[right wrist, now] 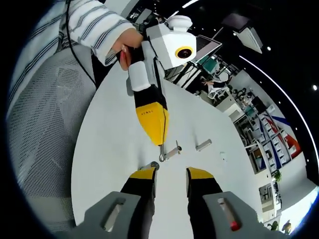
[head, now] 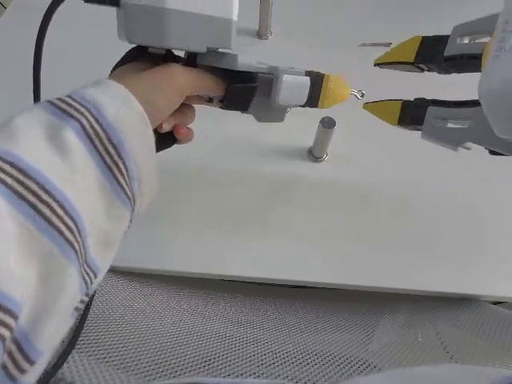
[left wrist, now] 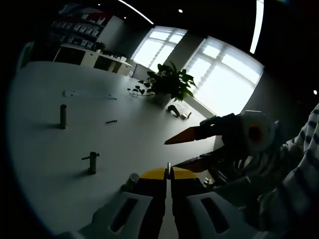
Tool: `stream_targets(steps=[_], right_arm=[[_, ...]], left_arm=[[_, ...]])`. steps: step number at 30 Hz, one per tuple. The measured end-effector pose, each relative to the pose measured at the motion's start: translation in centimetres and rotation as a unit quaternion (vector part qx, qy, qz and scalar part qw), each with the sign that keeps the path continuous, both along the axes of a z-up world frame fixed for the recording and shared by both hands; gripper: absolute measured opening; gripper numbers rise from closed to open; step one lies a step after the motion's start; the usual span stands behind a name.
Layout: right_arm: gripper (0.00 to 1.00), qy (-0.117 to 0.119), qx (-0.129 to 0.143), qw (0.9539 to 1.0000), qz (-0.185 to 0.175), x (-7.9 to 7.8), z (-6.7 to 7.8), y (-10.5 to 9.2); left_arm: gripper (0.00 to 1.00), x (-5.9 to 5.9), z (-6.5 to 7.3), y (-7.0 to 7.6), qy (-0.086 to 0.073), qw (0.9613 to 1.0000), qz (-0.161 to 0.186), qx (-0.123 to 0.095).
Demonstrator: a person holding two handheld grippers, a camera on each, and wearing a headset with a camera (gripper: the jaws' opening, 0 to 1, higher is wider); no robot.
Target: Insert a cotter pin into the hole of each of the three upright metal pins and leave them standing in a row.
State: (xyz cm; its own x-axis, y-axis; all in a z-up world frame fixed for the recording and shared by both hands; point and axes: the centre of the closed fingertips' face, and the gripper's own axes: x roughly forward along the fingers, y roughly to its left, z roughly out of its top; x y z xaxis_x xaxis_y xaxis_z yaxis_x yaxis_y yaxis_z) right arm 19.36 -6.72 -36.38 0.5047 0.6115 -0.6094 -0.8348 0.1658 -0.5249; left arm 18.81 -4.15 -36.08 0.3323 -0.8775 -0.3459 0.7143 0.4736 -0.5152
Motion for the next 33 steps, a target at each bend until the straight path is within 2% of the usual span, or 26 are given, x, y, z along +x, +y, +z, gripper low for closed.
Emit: stream_targets(steps=[1, 2, 3, 4, 5, 6, 8, 9, 10, 11, 12, 14, 15, 17, 19, 20, 21, 23, 24, 26, 30, 33], right_arm=[[0.22, 0.018, 0.007, 0.9998, 0.000, -0.2, -0.3, 0.0], [0.25, 0.056, 0.024, 0.9981, 0.000, -0.7, -0.8, 0.2], [0.29, 0.082, 0.040, 0.9958, 0.001, -1.1, -1.0, 0.5], [0.33, 0.094, 0.050, 0.9944, -0.002, -1.2, -1.0, 0.6], [0.35, 0.119, 0.076, 0.9899, -0.005, -1.2, -1.1, 0.7], [0.34, 0.140, 0.091, 0.9860, -0.004, -1.3, -1.1, 0.8], [0.30, 0.163, 0.106, 0.9808, -0.001, -1.4, -1.1, 0.9], [0.29, 0.173, 0.112, 0.9785, 0.001, -1.5, -1.2, 1.0], [0.27, 0.183, 0.118, 0.9761, 0.005, -1.7, -1.2, 1.1], [0.24, 0.191, 0.122, 0.9738, 0.012, -2.0, -1.1, 1.3], [0.23, 0.201, 0.126, 0.9713, 0.015, -2.2, -1.1, 1.5], [0.20, 0.213, 0.136, 0.9673, 0.020, -2.1, -1.3, 1.5], [0.19, 0.227, 0.144, 0.9630, 0.021, -2.4, -1.3, 1.7], [0.16, 0.238, 0.152, 0.9588, 0.031, -3.3, -0.9, 2.1], [0.16, 0.243, 0.154, 0.9571, 0.034, -3.4, -0.9, 2.1], [0.14, 0.244, 0.155, 0.9565, 0.037, -3.4, -0.9, 2.2], [0.13, 0.246, 0.155, 0.9559, 0.040, -3.5, -0.8, 2.3], [0.09, 0.245, 0.153, 0.9562, 0.047, -3.4, -0.8, 2.4], [0.07, 0.245, 0.152, 0.9561, 0.050, -3.5, -0.8, 2.5], [0.04, 0.249, 0.150, 0.9552, 0.055, -3.7, -0.8, 2.6], [0.00, 0.256, 0.149, 0.9528, 0.069, -4.8, -0.5, 3.3], [0.00, 0.256, 0.145, 0.9529, 0.074, -4.8, -0.6, 3.2]], left_arm=[[0.00, 0.0, -0.1, 0.2, -0.010, 0.9999, -0.004, 0.006], [0.00, -0.1, -0.1, 0.3, -0.017, 0.9998, -0.007, 0.011], [0.00, -0.4, -0.2, 0.4, -0.021, 0.9995, -0.018, 0.014], [0.00, -0.5, -0.2, 0.4, -0.026, 0.9993, -0.022, 0.016], [0.00, -0.6, -0.2, 0.6, -0.042, 0.9984, -0.029, 0.023], [0.00, -0.6, -0.2, 0.7, -0.049, 0.9979, -0.033, 0.027], [0.00, -0.8, -0.2, 0.8, -0.078, 0.9952, -0.046, 0.039], [0.00, -0.8, 0.0, 0.9, -0.097, 0.9929, -0.053, 0.042], [0.00, -1.0, 0.0, 0.9, -0.108, 0.9913, -0.060, 0.045], [0.00, -1.1, 0.2, 0.9, -0.130, 0.9876, -0.072, 0.050], [0.00, -1.2, 0.3, 0.9, -0.144, 0.9852, -0.078, 0.051], [0.00, -1.7, 0.7, 0.7, -0.181, 0.9770, -0.100, 0.055], [0.00, -1.9, 1.0, 0.6, -0.202, 0.9712, -0.113, 0.056], [0.00, -2.2, 1.2, 0.5, -0.226, 0.9640, -0.128, 0.058], [0.00, -2.7, 1.3, 0.5, -0.242, 0.9574, -0.145, 0.063], [0.00, -2.7, 1.1, 0.5, -0.254, 0.9526, -0.154, 0.068], [0.00, -2.9, 1.1, 0.5, -0.258, 0.9500, -0.162, 0.070], [0.00, -3.2, 0.9, 0.5, -0.261, 0.9477, -0.169, 0.072], [0.00, -3.5, 1.0, 0.4, -0.268, 0.9443, -0.176, 0.072], [0.00, -3.6, 1.1, 0.4, -0.267, 0.9447, -0.179, 0.069], [0.00, -3.8, 1.0, 0.3, -0.271, 0.9418, -0.186, 0.071], [0.00, -3.9, 1.0, 0.2, -0.273, 0.9399, -0.192, 0.070]])
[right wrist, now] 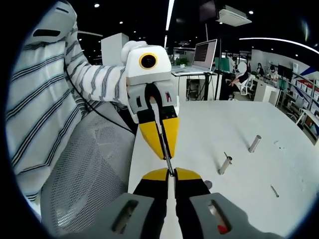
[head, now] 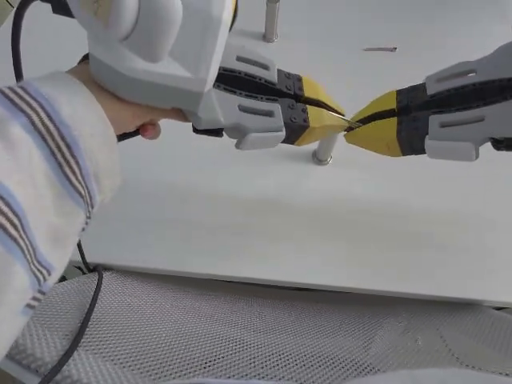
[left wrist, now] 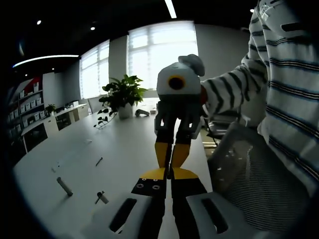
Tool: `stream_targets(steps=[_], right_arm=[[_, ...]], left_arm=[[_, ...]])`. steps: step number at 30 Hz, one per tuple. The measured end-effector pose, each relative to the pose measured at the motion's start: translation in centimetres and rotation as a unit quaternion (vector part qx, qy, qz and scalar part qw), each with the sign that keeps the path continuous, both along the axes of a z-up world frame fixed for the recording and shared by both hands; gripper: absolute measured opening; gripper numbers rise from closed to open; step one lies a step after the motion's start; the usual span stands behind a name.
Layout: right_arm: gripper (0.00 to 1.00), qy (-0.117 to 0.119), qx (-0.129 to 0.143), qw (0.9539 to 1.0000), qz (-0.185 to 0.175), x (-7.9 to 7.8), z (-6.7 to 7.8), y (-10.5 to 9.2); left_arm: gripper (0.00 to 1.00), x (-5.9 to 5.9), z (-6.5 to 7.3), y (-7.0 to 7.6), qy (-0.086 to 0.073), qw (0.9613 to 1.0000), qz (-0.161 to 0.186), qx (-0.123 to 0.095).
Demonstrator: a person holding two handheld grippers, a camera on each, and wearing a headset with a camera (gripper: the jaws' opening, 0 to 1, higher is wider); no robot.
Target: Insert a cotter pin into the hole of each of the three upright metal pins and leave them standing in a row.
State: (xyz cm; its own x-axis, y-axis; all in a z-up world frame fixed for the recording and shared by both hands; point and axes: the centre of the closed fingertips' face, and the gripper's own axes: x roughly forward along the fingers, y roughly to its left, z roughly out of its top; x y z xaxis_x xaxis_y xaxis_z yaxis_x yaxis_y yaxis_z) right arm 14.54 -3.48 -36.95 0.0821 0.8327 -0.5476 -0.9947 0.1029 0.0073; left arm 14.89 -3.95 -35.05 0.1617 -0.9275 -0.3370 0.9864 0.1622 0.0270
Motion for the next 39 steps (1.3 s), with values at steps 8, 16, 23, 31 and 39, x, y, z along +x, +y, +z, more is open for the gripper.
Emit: stream_targets(steps=[8, 16, 23, 31, 39], right_arm=[[0.00, 0.001, -0.025, 0.9992, 0.032, -1.1, -0.3, -0.5], [0.00, -0.014, -0.040, 0.9980, 0.048, -1.6, -0.2, -1.1], [0.00, -0.022, -0.035, 0.9987, 0.030, -1.1, -0.2, -1.8], [0.00, -0.027, -0.038, 0.9989, -0.007, 0.5, -0.6, -3.3], [0.00, -0.032, -0.091, 0.9940, -0.053, 2.7, -3.3, -6.0]], left_arm=[[0.00, -0.9, -0.9, -0.4, -0.012, 0.9992, -0.022, 0.031], [0.00, -1.5, -1.2, -0.9, -0.005, 0.9985, -0.031, 0.045], [0.00, -0.5, -1.8, -0.9, -0.003, 0.9985, -0.017, 0.052], [0.18, 1.2, -2.6, -0.9, -0.004, 0.9982, 0.008, 0.060], [0.22, 2.9, -4.5, -0.6, 0.031, 0.9963, 0.036, 0.072]])
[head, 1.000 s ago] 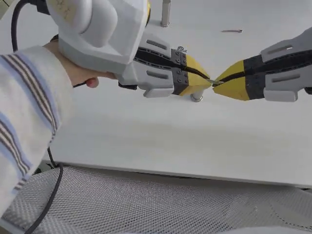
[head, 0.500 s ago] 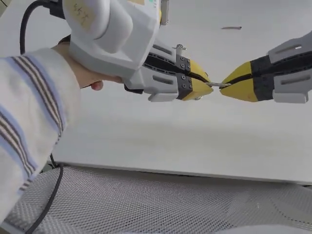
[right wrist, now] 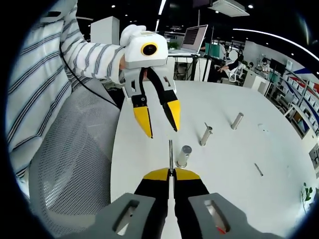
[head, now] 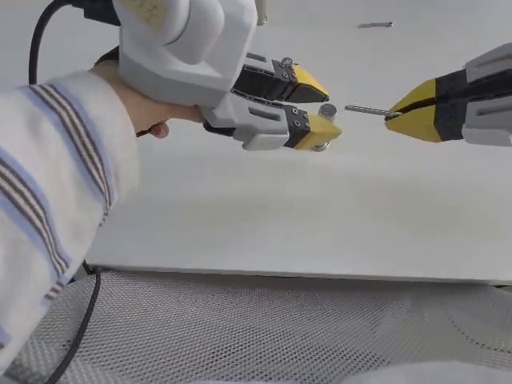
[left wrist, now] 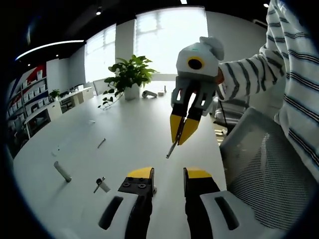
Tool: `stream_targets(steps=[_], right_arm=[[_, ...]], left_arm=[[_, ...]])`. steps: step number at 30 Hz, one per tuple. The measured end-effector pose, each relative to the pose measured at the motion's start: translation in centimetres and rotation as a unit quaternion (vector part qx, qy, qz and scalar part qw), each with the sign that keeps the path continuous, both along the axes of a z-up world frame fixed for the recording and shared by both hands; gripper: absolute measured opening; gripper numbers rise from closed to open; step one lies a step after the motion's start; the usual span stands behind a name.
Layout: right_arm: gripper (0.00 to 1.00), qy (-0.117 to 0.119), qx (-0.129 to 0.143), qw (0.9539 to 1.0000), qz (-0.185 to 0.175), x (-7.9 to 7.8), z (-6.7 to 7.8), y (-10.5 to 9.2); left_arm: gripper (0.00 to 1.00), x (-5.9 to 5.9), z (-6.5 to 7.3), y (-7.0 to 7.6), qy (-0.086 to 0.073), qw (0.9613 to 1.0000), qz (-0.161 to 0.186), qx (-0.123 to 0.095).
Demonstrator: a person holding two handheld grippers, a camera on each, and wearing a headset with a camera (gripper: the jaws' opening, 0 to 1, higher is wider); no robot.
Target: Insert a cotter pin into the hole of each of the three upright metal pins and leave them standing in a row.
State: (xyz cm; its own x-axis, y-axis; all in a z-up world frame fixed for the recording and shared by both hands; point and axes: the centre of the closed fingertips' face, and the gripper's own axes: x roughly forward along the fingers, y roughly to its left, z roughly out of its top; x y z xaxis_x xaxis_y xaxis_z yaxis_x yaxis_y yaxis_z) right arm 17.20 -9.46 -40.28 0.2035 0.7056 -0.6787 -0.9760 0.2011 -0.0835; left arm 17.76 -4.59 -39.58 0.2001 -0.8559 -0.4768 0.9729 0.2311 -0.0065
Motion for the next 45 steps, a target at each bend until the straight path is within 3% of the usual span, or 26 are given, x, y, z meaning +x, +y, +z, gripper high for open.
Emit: stream_targets(steps=[4, 9, 19, 28, 30, 33, 39, 45], right_arm=[[0.00, 0.005, -0.011, 0.9998, -0.014, 0.6, -1.1, -0.7], [0.00, 0.005, -0.022, 0.9995, -0.020, 1.1, -1.9, -0.8], [0.00, 0.009, -0.026, 0.9994, -0.022, 2.4, -3.7, -0.4], [0.00, 0.015, -0.028, 0.9992, -0.024, 2.9, -4.3, -0.4], [0.00, 0.015, -0.028, 0.9992, -0.022, 2.9, -4.4, -0.4], [0.00, 0.015, -0.027, 0.9993, -0.021, 2.9, -4.3, -0.4], [0.00, 0.016, -0.027, 0.9994, -0.015, 2.7, -4.4, -0.1], [0.00, 0.015, -0.031, 0.9994, -0.012, 2.5, -4.3, 0.1]], left_arm=[[0.27, 0.2, -0.4, -0.4, 0.005, 0.9999, 0.000, 0.013], [0.23, 1.4, -1.4, -0.6, 0.019, 0.9995, 0.005, 0.025], [0.23, 3.6, -3.2, -0.8, 0.009, 0.9982, -0.003, 0.059], [0.15, 3.7, -4.2, -1.4, -0.001, 0.9953, -0.041, 0.088], [0.10, 3.6, -4.1, -1.6, -0.002, 0.9951, -0.046, 0.088], [0.10, 3.7, -4.1, -1.5, -0.004, 0.9946, -0.051, 0.091], [0.10, 3.5, -4.3, -1.3, 0.035, 0.9949, -0.018, 0.093], [0.09, 3.3, -4.2, -1.1, 0.042, 0.9947, -0.008, 0.094]])
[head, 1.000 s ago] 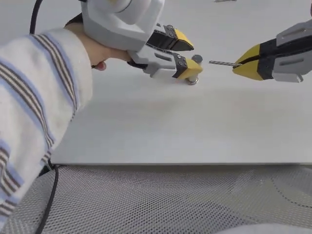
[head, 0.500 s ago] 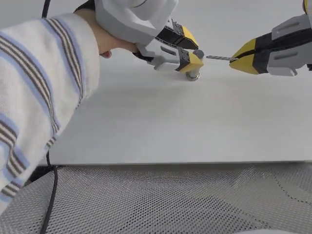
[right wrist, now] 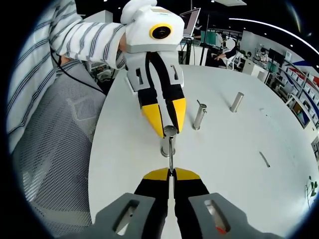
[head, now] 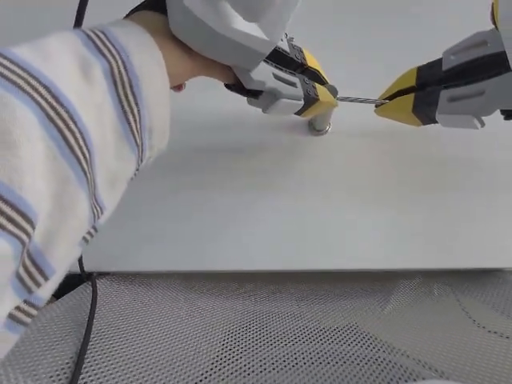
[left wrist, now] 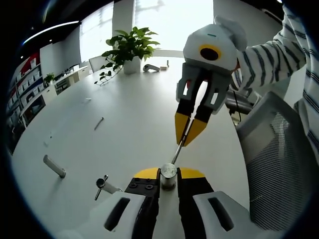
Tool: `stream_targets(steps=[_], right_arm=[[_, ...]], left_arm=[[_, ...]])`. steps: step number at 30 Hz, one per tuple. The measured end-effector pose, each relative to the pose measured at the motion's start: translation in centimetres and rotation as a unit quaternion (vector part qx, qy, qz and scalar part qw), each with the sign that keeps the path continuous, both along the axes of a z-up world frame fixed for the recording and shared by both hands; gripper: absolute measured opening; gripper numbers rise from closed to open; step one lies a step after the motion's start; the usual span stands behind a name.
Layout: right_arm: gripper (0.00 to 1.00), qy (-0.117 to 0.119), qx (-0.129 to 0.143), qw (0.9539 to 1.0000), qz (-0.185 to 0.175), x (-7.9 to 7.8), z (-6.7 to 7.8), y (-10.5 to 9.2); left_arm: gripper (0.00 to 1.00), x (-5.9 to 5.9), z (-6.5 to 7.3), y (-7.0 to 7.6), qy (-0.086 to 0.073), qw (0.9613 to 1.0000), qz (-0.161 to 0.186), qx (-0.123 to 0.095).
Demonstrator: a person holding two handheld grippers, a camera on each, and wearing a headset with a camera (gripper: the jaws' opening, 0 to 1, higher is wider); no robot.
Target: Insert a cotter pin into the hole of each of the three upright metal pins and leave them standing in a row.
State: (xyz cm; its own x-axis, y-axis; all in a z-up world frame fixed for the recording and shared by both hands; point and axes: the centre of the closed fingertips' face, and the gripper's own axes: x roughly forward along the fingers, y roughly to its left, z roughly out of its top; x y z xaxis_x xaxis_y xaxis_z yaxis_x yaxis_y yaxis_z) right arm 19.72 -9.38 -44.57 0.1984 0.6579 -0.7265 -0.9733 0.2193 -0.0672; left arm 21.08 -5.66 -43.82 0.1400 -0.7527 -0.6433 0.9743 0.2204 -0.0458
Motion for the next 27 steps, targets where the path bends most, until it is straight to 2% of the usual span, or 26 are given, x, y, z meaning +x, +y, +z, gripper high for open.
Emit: stream_targets(steps=[10, 15, 27], right_arm=[[0.00, 0.000, 0.003, 1.0000, 0.007, 0.04, 0.25, 0.51], [0.00, -0.004, -0.010, 0.9998, 0.015, 0.33, -0.03, 0.75], [0.00, -0.008, -0.019, 0.9995, 0.023, 0.54, 0.21, 0.97]], left_arm=[[0.09, -0.15, -0.03, 0.08, -0.001, 1.0000, 0.008, 0.000], [0.09, -0.04, -0.09, 0.13, 0.000, 0.9999, 0.013, 0.002], [0.09, 0.18, -0.22, -0.12, 0.004, 0.9998, 0.017, 0.003]])
